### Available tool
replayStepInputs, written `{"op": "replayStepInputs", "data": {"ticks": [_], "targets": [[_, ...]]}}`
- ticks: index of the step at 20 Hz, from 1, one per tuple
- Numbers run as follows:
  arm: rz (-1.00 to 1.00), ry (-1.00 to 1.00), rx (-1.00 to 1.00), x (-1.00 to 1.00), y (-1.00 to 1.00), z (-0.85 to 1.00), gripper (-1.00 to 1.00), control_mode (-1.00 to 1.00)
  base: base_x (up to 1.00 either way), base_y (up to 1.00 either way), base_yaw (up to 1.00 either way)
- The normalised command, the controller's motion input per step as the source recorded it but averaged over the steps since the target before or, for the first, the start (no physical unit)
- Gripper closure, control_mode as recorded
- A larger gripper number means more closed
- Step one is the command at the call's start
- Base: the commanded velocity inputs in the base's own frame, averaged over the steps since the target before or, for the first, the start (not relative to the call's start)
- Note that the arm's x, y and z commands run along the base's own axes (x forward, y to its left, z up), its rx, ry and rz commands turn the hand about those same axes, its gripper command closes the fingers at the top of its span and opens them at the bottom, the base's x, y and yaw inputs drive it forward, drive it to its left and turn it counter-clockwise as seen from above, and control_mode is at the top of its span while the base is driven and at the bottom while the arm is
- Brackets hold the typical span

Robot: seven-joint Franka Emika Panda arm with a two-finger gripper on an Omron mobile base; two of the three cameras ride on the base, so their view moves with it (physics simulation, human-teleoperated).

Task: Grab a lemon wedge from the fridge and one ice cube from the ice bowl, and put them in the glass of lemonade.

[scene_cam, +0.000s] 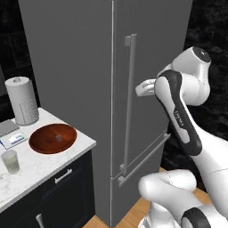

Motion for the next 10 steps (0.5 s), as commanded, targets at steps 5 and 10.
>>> {"op": "replayStepInputs", "data": {"ticks": [5, 10], "targets": [[0.05, 0.36, -0.09, 0.91, 0.3, -0.16, -1.0, -1.0, 0.0, 0.0, 0.0], [0.02, -0.12, 0.0, 0.48, 0.06, -0.64, -1.0, -1.0, 0.0, 0.0, 0.0]]}}
